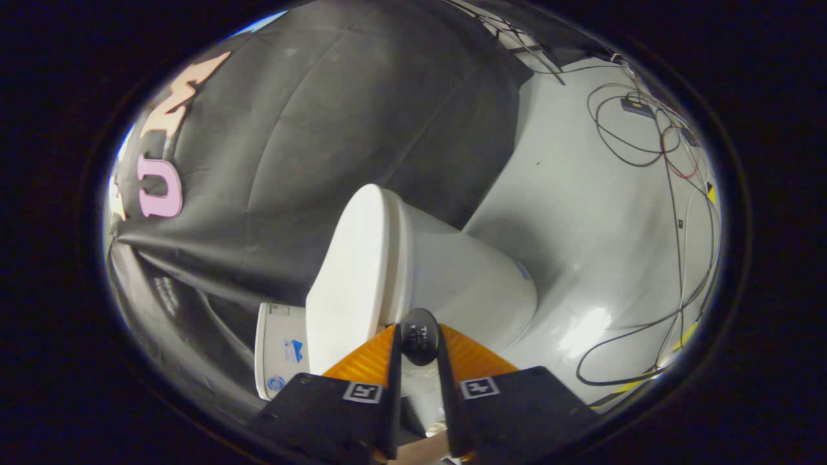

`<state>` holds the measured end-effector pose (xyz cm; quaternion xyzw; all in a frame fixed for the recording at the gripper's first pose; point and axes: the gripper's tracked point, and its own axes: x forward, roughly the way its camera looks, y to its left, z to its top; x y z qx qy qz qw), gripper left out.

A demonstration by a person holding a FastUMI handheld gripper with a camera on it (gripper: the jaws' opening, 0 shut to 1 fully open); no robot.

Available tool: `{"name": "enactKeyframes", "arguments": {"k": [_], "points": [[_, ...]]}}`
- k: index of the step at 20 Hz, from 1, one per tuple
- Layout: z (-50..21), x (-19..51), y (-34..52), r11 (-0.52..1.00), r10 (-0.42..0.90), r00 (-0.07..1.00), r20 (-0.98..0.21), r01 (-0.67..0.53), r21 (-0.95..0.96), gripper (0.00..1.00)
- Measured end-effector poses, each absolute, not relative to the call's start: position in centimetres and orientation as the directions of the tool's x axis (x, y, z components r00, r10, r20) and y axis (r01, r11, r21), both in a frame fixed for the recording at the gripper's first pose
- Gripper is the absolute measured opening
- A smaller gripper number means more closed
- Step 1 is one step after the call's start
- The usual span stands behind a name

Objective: Open the toilet lid.

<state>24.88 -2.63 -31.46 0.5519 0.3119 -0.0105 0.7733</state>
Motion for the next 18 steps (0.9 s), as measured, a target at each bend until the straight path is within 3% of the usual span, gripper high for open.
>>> {"name": "enactKeyframes", "arguments": {"k": [4, 9, 18], "points": [[-30.4, 25.0, -2.4, 0.308, 0.327, 0.838, -0.437, 0.343, 0.888, 0.03], [-28.7, 24.7, -2.3, 0.399, 0.298, 0.814, -0.498, 0.368, 0.840, 0.00], [-18.0, 23.9, 0.1, 0.658, 0.197, 0.777, -0.598, 0.347, 0.669, 0.00]]}}
